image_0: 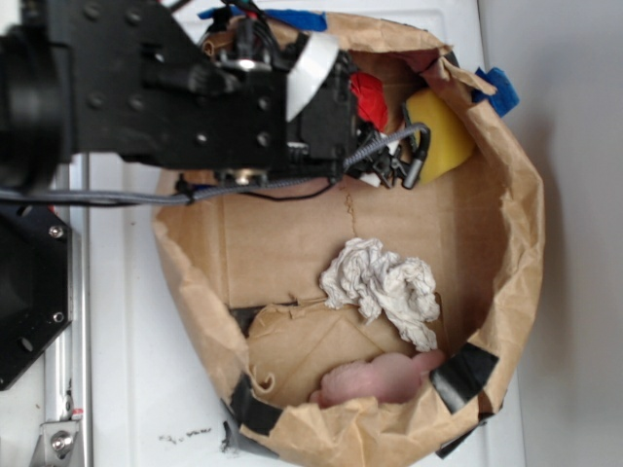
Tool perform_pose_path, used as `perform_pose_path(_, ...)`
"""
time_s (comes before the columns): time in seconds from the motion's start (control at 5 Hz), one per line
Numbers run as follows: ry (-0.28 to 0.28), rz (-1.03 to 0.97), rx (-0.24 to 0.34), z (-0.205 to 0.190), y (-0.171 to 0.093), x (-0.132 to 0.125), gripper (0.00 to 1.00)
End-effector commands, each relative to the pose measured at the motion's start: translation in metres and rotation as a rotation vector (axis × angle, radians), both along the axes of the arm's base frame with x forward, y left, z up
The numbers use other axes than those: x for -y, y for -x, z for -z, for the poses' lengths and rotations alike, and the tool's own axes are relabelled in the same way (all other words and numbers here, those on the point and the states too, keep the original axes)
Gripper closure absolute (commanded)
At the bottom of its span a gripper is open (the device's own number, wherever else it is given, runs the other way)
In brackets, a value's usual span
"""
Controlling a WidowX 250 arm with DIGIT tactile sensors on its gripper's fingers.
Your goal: Grab the red paper.
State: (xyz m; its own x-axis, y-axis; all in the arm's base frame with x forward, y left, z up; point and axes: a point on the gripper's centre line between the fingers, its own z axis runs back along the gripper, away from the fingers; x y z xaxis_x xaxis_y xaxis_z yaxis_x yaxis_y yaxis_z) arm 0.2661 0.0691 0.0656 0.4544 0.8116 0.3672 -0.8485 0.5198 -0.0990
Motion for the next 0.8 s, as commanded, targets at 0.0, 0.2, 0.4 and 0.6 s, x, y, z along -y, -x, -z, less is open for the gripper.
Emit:
perform_pose_path(0.0,0.017,-0.052,0.034,-0.0006,-0.0197,-0.0074,0.00)
perform_pose_path(0.2,0.005,-0.055,0.032,0.0013,-0.0207,-0.0088,0.00)
perform_pose_path(0.4,-0.004,-0.055,0.037,0.0012,-0.0202,-0.0097,0.00)
perform_pose_path(0.6,-0.018,-0.108,0.064,0.0012,-0.0228,-0.0137,0.00)
